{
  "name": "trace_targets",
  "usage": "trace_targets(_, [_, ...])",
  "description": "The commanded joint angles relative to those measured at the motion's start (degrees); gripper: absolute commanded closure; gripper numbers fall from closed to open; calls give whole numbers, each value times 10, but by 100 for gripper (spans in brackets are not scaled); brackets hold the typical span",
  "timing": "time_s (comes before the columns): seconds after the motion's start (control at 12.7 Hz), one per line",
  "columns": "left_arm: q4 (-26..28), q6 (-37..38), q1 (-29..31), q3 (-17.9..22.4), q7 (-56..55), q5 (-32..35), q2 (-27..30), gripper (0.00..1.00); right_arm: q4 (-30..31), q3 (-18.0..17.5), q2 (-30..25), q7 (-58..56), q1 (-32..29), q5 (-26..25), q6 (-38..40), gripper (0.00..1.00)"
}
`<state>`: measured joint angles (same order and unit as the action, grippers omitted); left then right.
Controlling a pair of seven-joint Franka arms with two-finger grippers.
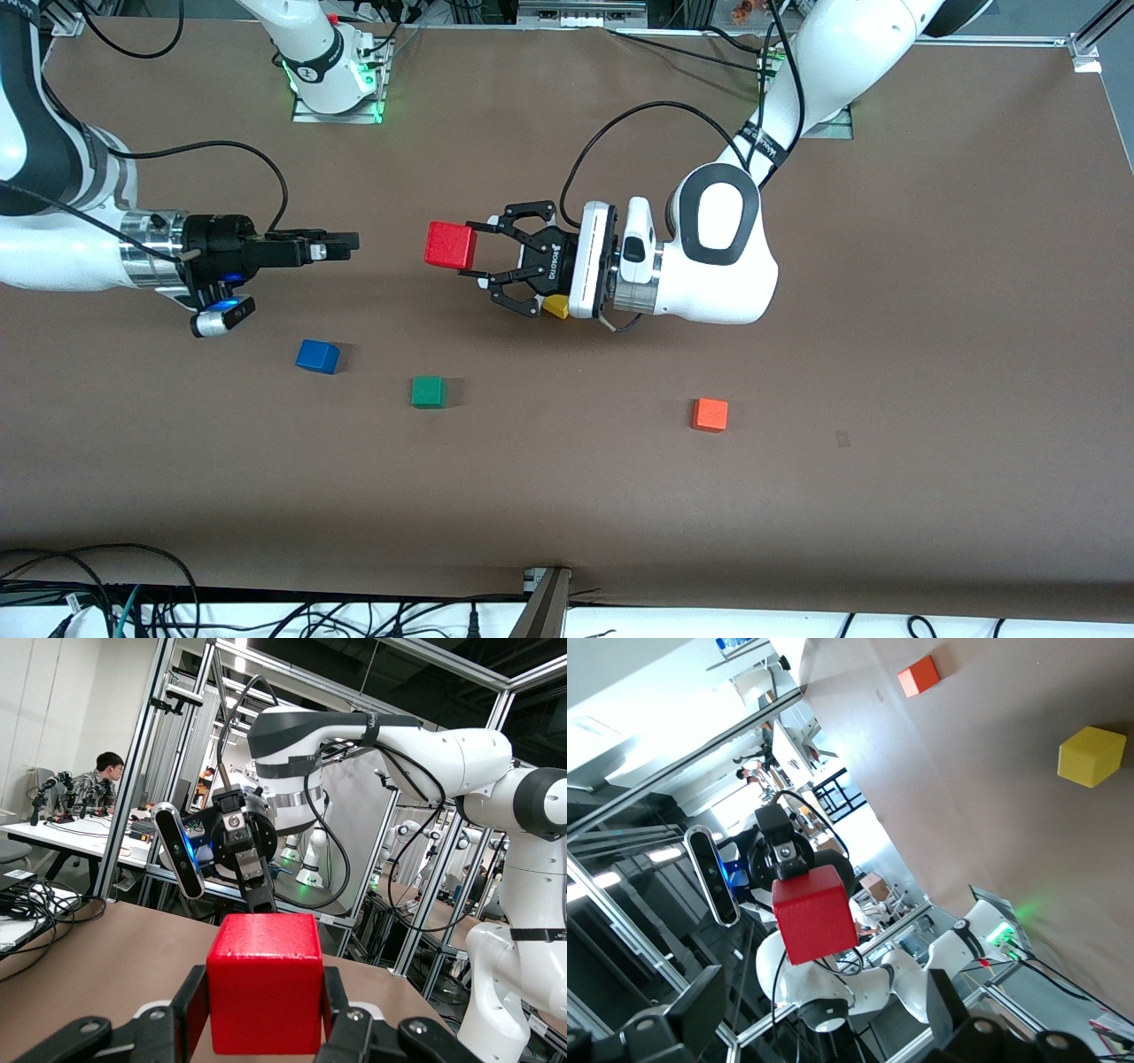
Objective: Pass red block to right arm, stack on blue
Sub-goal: 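Hold the red cube while the right gripper reaches to grasp it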
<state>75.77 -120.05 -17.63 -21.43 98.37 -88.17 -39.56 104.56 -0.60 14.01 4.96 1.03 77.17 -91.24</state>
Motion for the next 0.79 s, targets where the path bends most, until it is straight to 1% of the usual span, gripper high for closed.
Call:
trace_targets(0.0, [-24,-5,-9,3,9,-14,-14,100,36,-7,-18,-9,10,20,-32,0])
trace_targets(0.32, [-23,-5,-8,3,9,-13,-14,100,42,-50,-21,-9,11,23,-85,0])
trace_targets(0.55, [-23,-5,-8,3,9,-13,-14,100,42,-84,-20,-29,12,60,-118,0])
trace_targets(0.71, [-23,-5,-8,3,9,-13,-14,100,41,-92,-18,-30,12,68,-133,0])
